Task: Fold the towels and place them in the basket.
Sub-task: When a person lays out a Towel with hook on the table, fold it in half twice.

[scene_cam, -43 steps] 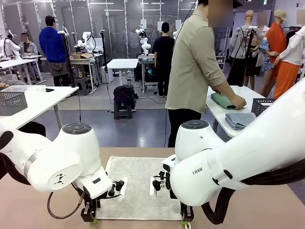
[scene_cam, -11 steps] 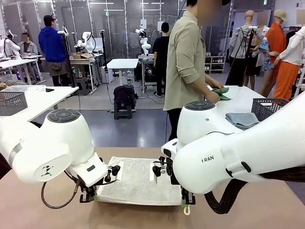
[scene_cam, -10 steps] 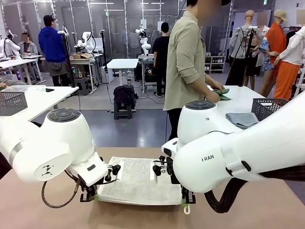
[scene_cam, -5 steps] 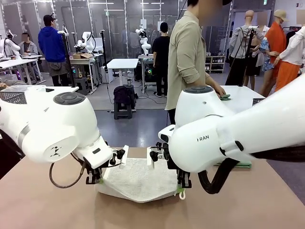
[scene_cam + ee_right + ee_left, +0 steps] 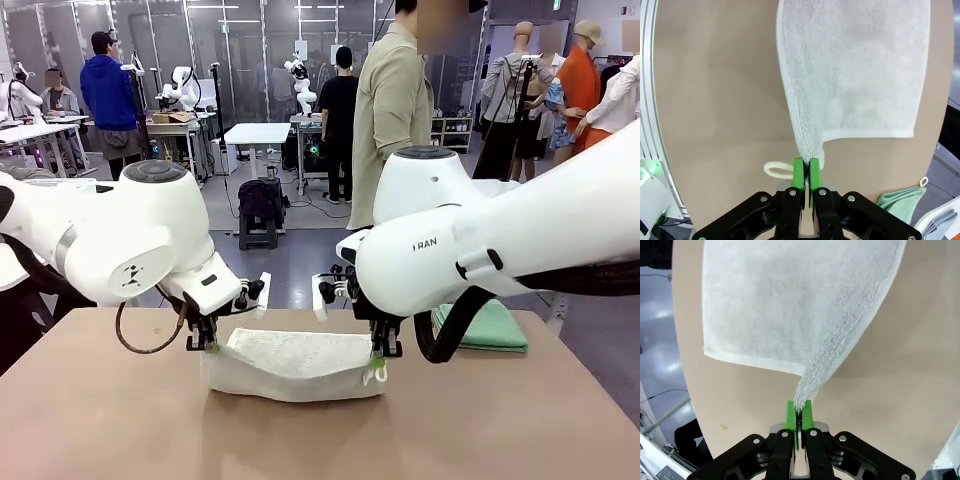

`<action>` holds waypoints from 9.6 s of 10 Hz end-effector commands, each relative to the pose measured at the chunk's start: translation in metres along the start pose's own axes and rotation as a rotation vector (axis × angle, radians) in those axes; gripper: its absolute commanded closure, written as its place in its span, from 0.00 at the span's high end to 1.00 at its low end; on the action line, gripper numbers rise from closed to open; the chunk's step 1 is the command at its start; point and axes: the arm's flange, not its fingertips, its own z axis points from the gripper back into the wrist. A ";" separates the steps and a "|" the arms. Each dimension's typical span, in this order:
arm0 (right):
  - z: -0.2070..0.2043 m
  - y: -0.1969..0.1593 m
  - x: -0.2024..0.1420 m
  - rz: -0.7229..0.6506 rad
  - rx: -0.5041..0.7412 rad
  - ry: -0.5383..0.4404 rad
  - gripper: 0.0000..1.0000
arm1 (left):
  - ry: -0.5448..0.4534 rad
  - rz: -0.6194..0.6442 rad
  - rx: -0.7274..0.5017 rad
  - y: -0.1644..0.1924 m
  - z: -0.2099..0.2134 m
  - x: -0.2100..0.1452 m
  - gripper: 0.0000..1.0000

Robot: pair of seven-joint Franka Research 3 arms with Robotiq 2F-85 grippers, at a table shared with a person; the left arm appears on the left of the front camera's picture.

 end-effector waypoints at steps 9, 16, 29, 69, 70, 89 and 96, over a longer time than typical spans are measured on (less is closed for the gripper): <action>0.020 -0.025 -0.014 -0.019 -0.030 -0.012 0.00 | 0.012 0.036 0.005 0.030 0.006 -0.007 0.00; 0.012 -0.043 -0.015 -0.004 -0.024 -0.062 0.06 | 0.013 0.050 0.008 0.056 -0.001 -0.004 0.05; -0.038 -0.135 -0.016 0.006 -0.025 -0.103 0.06 | 0.001 0.083 -0.001 0.132 -0.065 0.000 0.05; 0.063 -0.077 -0.125 -1.121 0.481 -0.391 0.99 | -0.636 0.174 -0.132 0.127 0.095 -0.255 1.00; 0.057 -0.074 -0.125 -1.204 0.462 -0.394 0.99 | -0.653 0.188 -0.132 0.127 0.091 -0.260 1.00; 0.039 -0.049 -0.123 -1.449 0.332 -0.500 1.00 | -0.705 0.200 -0.192 0.131 0.074 -0.252 1.00; 0.004 -0.048 -0.089 -1.527 0.354 -0.412 1.00 | -0.841 0.163 -0.266 0.126 0.065 -0.286 1.00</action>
